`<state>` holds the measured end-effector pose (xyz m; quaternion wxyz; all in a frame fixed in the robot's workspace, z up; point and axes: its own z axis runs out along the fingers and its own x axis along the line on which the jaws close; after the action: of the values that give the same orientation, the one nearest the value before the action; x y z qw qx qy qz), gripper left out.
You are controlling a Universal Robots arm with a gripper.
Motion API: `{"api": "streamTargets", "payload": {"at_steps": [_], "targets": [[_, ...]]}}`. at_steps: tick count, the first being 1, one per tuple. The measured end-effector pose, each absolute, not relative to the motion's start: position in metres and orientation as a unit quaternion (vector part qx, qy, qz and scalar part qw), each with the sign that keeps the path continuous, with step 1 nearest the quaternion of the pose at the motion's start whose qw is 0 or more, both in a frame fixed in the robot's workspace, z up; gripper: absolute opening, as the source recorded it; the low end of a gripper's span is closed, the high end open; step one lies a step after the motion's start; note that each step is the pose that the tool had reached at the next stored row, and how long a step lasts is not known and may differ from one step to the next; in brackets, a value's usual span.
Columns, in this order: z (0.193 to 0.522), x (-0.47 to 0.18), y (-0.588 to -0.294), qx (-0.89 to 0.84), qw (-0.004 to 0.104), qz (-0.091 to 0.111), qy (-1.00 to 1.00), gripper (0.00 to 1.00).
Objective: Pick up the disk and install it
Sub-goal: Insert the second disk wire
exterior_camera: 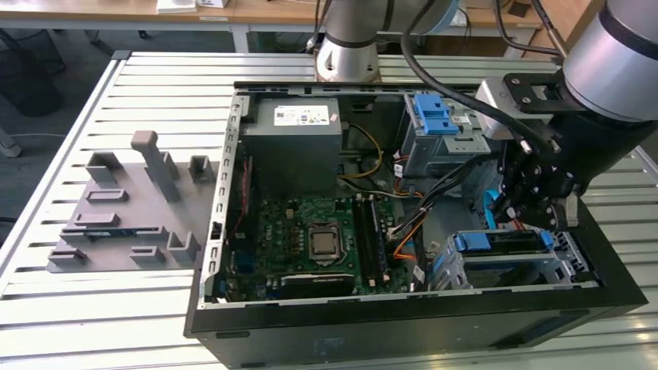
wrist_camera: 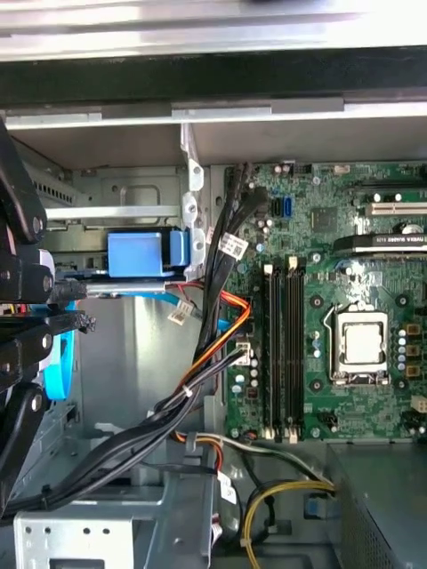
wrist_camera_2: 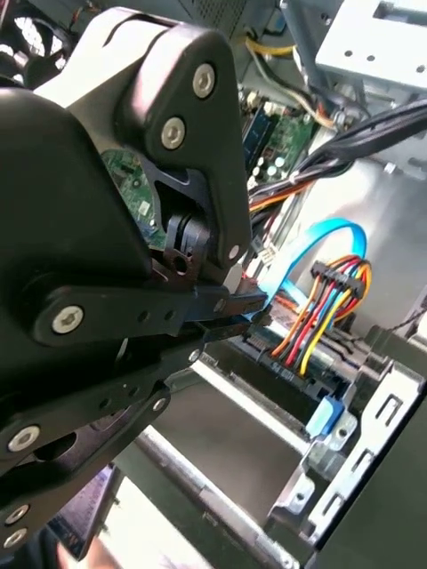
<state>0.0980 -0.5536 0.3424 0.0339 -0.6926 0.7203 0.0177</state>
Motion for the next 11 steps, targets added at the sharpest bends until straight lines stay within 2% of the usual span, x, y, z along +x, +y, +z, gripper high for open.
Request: {"api": "streamTargets", "payload": {"at_steps": [2, 11], "targets": [[0.3419, 0.0980, -0.5546, -0.692, 0.041, 0.025, 0.720, 0.16], [0.3394, 0.0980, -0.5628, -0.692, 0.042, 0.025, 0.720, 0.16]]}}
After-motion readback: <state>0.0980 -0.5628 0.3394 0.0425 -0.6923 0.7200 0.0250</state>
